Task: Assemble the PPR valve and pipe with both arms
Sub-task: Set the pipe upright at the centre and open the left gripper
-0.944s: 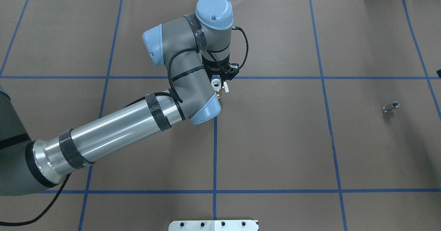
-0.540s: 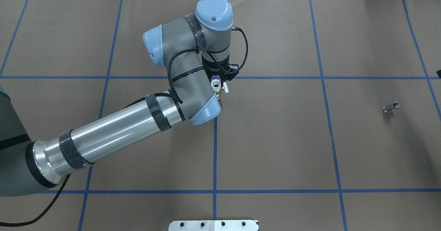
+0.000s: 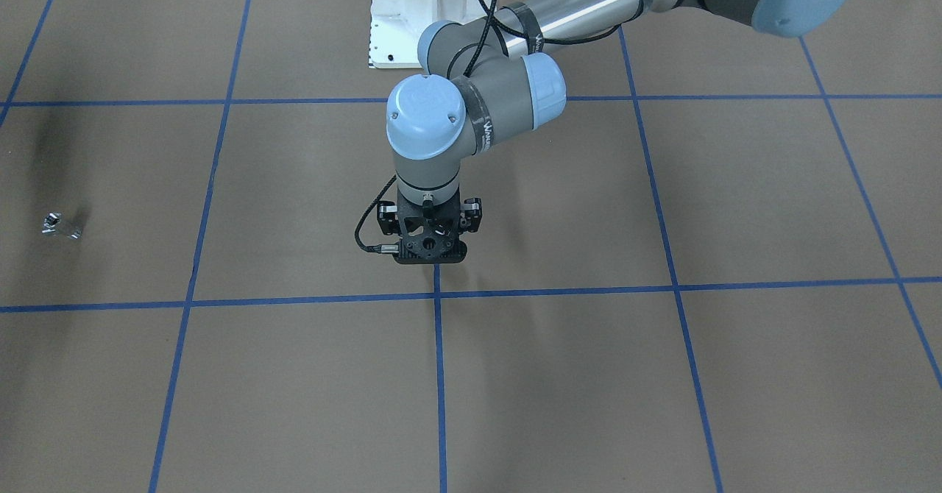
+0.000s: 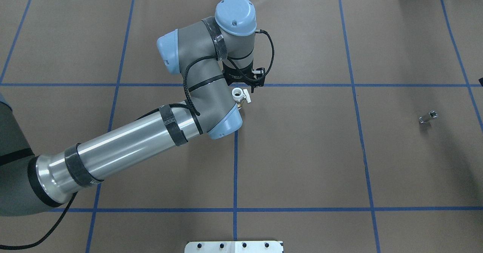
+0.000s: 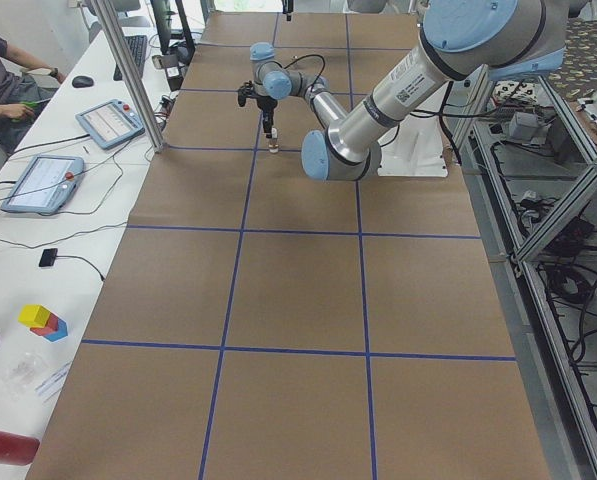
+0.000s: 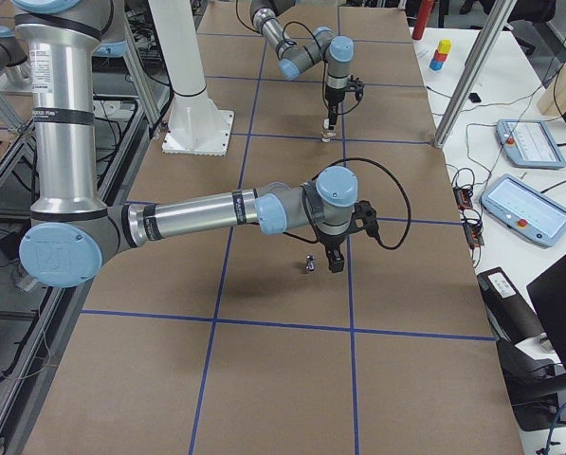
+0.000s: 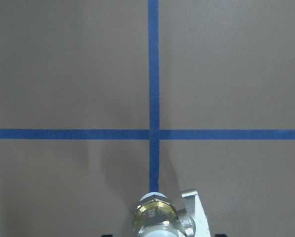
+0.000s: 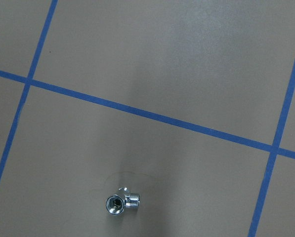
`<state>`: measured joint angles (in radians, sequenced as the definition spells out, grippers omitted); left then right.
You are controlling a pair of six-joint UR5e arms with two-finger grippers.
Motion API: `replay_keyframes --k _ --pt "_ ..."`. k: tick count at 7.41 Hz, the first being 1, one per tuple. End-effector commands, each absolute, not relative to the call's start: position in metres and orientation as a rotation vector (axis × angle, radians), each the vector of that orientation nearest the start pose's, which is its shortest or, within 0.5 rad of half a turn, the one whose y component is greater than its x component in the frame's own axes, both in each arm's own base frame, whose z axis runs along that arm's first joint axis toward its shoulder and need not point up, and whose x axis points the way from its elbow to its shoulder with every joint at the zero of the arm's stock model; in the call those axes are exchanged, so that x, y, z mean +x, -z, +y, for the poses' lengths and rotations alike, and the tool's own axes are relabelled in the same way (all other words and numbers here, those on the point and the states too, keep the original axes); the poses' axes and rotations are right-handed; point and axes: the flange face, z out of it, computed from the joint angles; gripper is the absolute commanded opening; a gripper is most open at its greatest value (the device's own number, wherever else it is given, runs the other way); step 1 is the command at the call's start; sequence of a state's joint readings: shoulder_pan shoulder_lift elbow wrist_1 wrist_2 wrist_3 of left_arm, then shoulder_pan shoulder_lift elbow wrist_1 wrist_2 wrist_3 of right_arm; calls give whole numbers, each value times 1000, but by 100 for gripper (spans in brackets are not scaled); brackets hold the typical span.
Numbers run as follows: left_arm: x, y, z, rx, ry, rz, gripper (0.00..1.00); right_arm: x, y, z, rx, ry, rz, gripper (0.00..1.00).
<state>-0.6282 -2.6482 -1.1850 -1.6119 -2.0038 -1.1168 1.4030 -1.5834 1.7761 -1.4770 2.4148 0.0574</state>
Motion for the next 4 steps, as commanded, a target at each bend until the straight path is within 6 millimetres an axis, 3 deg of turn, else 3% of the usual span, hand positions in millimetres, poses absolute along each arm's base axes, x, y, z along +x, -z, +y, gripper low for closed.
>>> replay_keyframes --k 1,2,3,4 --pt "556 -106 -541 56 16 879 99 -27 -550 -495 167 222 -859 100" --pt "509 -127 -520 73 22 894 99 -46 -546 -494 145 233 -861 100" --pt "467 -162 -491 81 18 894 99 -70 -550 -492 127 262 -816 100" --pt "430 -185 -479 109 0 898 99 -97 -555 -491 124 294 -760 100"
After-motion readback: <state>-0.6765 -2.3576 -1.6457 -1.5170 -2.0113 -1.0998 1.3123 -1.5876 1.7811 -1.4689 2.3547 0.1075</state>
